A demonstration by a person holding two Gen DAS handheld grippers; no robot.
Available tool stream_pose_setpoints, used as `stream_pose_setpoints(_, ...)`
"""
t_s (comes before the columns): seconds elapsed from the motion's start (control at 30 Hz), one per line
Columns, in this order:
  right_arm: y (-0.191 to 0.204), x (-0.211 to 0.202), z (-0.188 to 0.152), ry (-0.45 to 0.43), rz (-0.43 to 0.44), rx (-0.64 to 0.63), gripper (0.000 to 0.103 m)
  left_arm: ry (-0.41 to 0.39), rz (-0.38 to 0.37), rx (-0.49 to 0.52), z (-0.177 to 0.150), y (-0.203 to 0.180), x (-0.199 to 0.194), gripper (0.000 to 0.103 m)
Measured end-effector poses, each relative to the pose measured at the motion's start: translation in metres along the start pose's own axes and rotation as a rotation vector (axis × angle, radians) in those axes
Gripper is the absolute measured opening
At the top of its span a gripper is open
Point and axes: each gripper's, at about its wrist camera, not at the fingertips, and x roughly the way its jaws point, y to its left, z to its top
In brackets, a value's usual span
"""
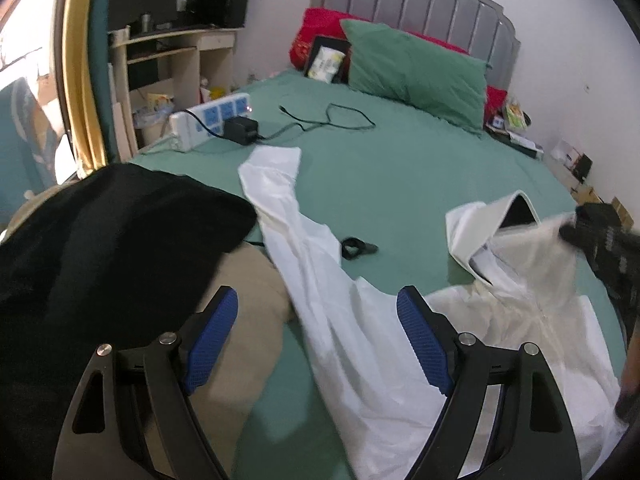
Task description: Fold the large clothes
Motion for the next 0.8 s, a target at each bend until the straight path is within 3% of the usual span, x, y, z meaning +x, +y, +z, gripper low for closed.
stream_pose_setpoints(0.17,0.033,0.028,-0.03,0.088,0.08,0.021,0.002,0.001,0.025,-0.004,0.0,0.008,0.001,0.085)
stream_pose_setpoints(0.37,0.034,0.062,-0.07,0.256,0.157,0.062,0.004,0.065,-0.024,0.019,-0.007,-0.005,0.018,0.085)
stream_pose_setpoints(0.43,0.028,0.064,-0.083,0.294,0.164,0.076,0.019,0.082,-0.055,0.03,-0.009,-0.013,0.021,0.085)
stream_pose_setpoints(0.47,0.024,0.061,-0.085,0.295,0.172,0.083,0.04,0.092,-0.067,0.034,-0.012,-0.017,0.024,0.085)
stream_pose_setpoints(0.5,0.013,0.053,-0.091,0.284,0.179,0.099,0.06,0.103,-0.075,0.038,-0.014,-0.02,0.026,0.085)
stream_pose_setpoints(0.53,0.001,0.044,-0.094,0.265,0.165,0.113,0.064,0.113,-0.08,0.042,-0.016,-0.024,0.028,0.085)
stream_pose_setpoints(0.63,-0.044,0.017,-0.102,0.23,0.096,0.143,0.064,0.134,-0.092,0.055,-0.022,-0.033,0.033,0.085)
stream_pose_setpoints(0.8,-0.177,-0.014,-0.137,0.251,-0.154,0.259,0.064,0.143,-0.094,0.081,-0.03,-0.049,0.035,0.085)
